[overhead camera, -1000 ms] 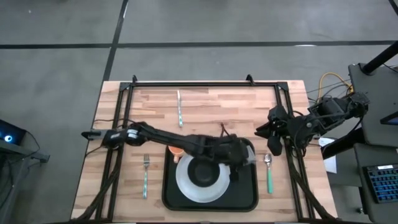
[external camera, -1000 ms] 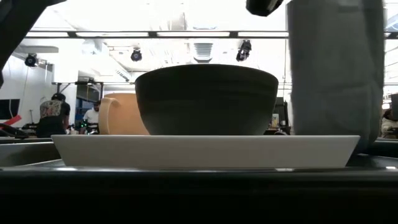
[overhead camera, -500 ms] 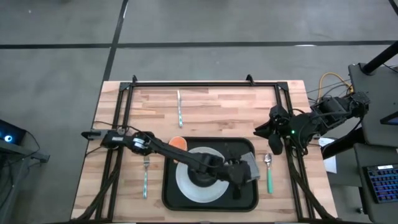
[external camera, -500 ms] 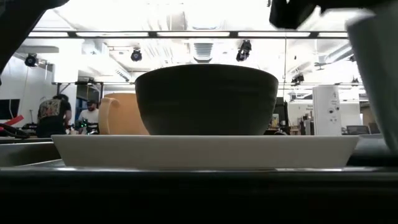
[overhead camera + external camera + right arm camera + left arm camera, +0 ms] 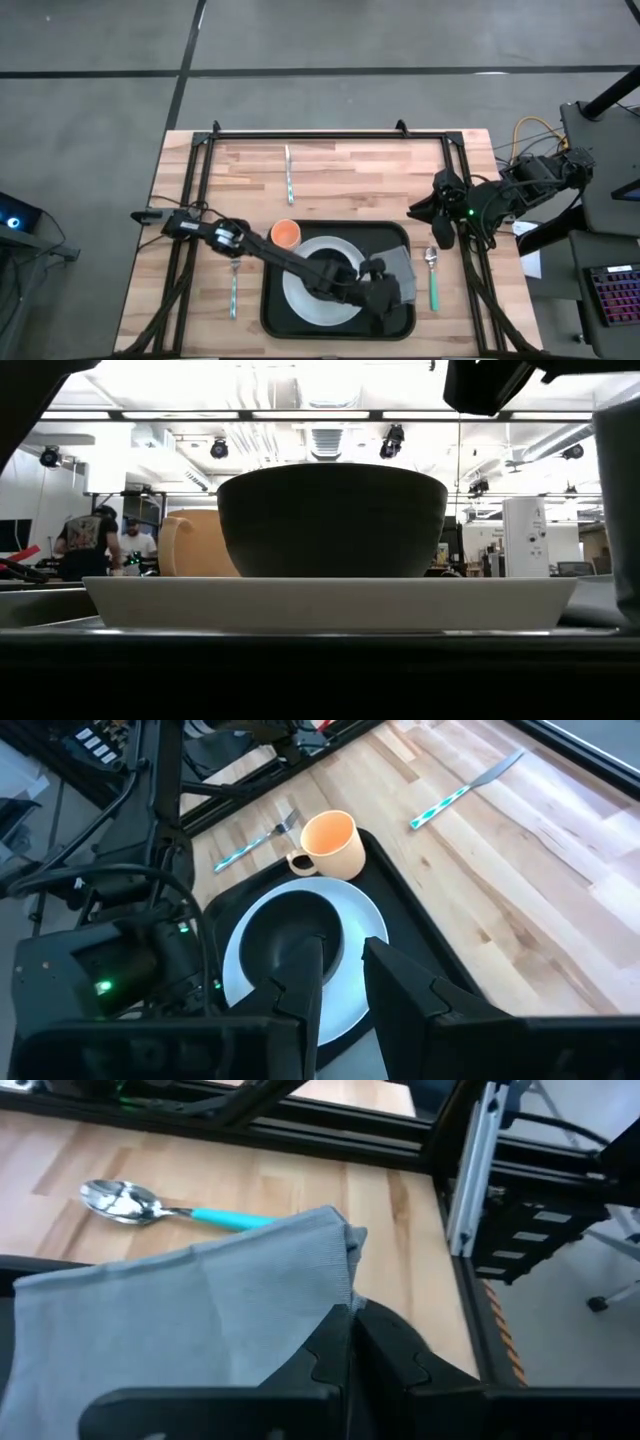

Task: Set up tray
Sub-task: Put the gray napkin on the black serving tray to the right side of the white plate

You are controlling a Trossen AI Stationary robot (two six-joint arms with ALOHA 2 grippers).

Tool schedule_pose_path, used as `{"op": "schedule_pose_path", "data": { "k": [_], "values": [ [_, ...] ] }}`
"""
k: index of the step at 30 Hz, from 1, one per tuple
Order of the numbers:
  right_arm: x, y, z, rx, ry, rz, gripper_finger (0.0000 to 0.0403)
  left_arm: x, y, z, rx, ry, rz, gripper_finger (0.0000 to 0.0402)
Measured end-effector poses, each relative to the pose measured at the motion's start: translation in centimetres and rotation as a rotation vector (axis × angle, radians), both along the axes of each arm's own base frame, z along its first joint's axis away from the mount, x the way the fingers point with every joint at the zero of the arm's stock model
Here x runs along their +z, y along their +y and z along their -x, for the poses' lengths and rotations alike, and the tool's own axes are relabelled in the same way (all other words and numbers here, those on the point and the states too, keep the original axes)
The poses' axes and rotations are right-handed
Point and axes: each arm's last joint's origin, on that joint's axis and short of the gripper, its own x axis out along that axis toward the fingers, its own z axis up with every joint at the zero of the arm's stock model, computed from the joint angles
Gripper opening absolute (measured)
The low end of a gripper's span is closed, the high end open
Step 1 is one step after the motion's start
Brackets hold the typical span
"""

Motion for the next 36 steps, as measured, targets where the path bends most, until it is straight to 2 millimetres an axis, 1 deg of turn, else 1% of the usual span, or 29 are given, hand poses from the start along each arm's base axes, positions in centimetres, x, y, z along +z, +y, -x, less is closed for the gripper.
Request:
{"op": "schedule_pose_path", "data": {
  "k": [4,12,16,20,27,29,31,33,36],
  "values": [
    [0.0,0.0,0.0,-0.004,-0.001,-0.003,0.0068,0.0,-0.4,0.1,-0.013,0.004,0.027,0.0],
    [0.0,0.0,0.0,-0.005,-0.003,-0.006,0.0068,-1.8,-1.1,0.0,-0.112,0.029,0.1,0.0],
    [0.0,0.0,0.0,-0.008,-0.003,-0.01,0.0068,-1.7,-1.2,0.0,-0.162,0.023,0.106,0.0006],
    [0.0,0.0,0.0,-0.008,-0.005,-0.011,0.0068,-1.3,-1.2,0.0,-0.165,0.004,0.11,0.003],
    [0.0,0.0,0.0,-0.007,-0.005,-0.01,0.0068,-0.9,-1.1,-0.1,-0.169,-0.01,0.108,0.0103],
    [-0.1,0.0,0.1,-0.008,0.007,-0.01,0.0068,-0.2,-1.0,-0.2,-0.184,-0.023,0.083,0.0117],
    [-0.4,-0.2,0.4,-0.033,0.048,-0.018,0.0068,1.3,-0.7,0.1,-0.2,-0.044,0.057,0.0125],
    [-0.9,-0.5,1.1,-0.08,0.114,-0.037,0.0068,4.0,-0.2,0.8,-0.217,-0.086,0.028,0.0127],
    [-1.5,-0.9,2.2,-0.108,0.207,-0.022,0.0068,9.3,0.9,3.0,-0.223,-0.153,-0.023,0.0128]
  ]
}}
